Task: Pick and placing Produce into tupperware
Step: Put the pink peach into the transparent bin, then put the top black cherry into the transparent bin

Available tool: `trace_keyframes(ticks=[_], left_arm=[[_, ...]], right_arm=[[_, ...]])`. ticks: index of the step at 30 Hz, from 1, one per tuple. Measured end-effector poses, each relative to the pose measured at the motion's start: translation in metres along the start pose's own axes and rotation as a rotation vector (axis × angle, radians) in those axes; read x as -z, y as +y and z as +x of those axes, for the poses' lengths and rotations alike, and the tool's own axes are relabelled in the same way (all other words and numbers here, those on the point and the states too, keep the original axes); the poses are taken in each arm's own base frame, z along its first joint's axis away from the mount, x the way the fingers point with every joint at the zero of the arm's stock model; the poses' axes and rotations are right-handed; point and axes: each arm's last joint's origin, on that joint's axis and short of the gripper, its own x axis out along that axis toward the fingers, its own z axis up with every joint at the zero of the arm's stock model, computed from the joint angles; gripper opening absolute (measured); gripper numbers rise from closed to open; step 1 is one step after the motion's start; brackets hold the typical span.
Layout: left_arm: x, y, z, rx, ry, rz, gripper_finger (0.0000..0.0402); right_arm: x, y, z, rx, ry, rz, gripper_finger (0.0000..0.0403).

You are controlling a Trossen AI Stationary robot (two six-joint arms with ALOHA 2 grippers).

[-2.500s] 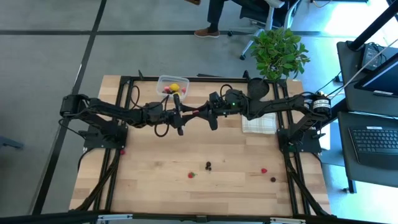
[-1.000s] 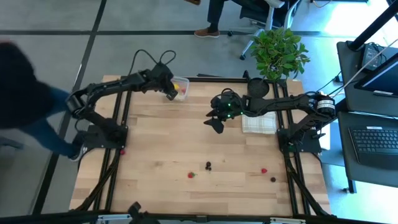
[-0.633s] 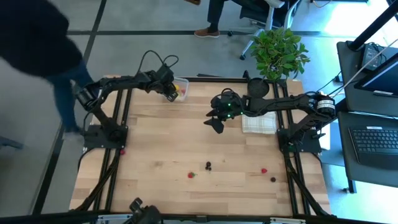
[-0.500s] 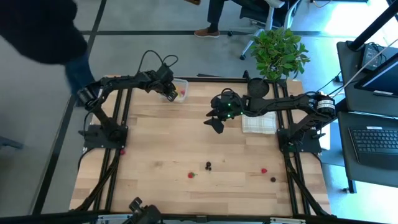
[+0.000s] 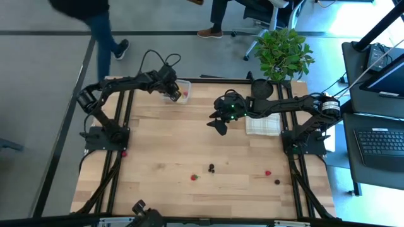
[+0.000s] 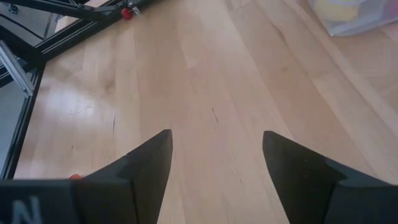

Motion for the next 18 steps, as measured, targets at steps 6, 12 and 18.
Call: trace_keyframes(ticks=[6,12,18], left_arm=[[-0.018,-0.002,-0.021,0.111,-0.073,0.003,0.015],[-0.036,-0.005,-0.043,0.157,-0.148,0.024,0.021],[-0.04,-0.027,-0.084,0.348,-0.298,0.198,0.0234]], right_arm=[[0.0,0.0,0.0,0.001,0.003,0.001,0.0252],[0.002,-0.001,0.0,0.006,0.02,0.005,0.0252],[0.007,-0.002,0.0,0.018,0.067,-0.028,0.0252]])
